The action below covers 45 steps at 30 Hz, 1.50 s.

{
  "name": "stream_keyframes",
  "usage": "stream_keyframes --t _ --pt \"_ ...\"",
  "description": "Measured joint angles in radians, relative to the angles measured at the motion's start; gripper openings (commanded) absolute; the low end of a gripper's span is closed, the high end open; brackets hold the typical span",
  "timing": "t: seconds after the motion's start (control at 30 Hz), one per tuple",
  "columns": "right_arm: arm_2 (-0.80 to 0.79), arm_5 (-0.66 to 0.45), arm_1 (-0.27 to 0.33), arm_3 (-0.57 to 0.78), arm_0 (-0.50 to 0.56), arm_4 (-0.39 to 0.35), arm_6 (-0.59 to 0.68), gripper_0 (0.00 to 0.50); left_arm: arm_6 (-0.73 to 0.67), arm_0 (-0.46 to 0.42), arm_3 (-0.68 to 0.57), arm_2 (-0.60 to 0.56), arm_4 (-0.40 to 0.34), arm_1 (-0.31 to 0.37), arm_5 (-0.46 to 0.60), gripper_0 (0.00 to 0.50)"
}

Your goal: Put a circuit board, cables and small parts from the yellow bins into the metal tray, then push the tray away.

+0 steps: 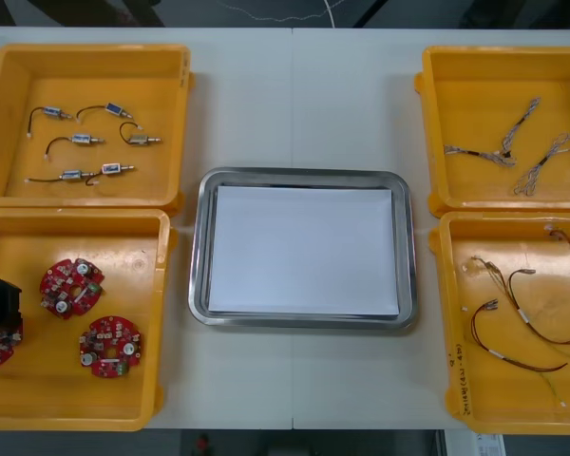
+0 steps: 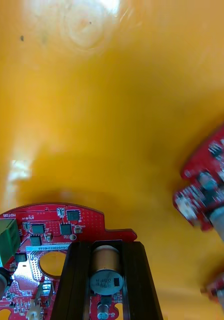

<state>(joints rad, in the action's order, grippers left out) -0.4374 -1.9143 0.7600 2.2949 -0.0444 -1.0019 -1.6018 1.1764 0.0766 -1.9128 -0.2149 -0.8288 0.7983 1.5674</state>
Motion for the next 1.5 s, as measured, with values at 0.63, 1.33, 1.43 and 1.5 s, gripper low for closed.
stream_keyframes --t 0.63,1.33,1.43,1.5 --pt "0.11 -0.002 0.089 0.003 -0.1 -0.013 -0.049 0.0 0.0 -0.054 -0.284 -0.13 -0.068 0.068 0.339 0.001" --pt "0.116 -0.002 0.089 0.01 -0.103 -0.016 -0.055 0.0 -0.001 -0.263 -0.418 -0.018 -0.294 0.107 0.344 0.002" --pt "0.116 -0.002 0.089 0.01 -0.103 -0.016 -0.056 0.0 -0.001 -0.306 -0.418 0.027 -0.292 0.112 0.344 0.001" --pt "0.116 -0.002 0.089 0.01 -0.103 -0.016 -0.056 0.0 -0.001 -0.333 -0.418 0.062 -0.285 0.118 0.344 0.0"
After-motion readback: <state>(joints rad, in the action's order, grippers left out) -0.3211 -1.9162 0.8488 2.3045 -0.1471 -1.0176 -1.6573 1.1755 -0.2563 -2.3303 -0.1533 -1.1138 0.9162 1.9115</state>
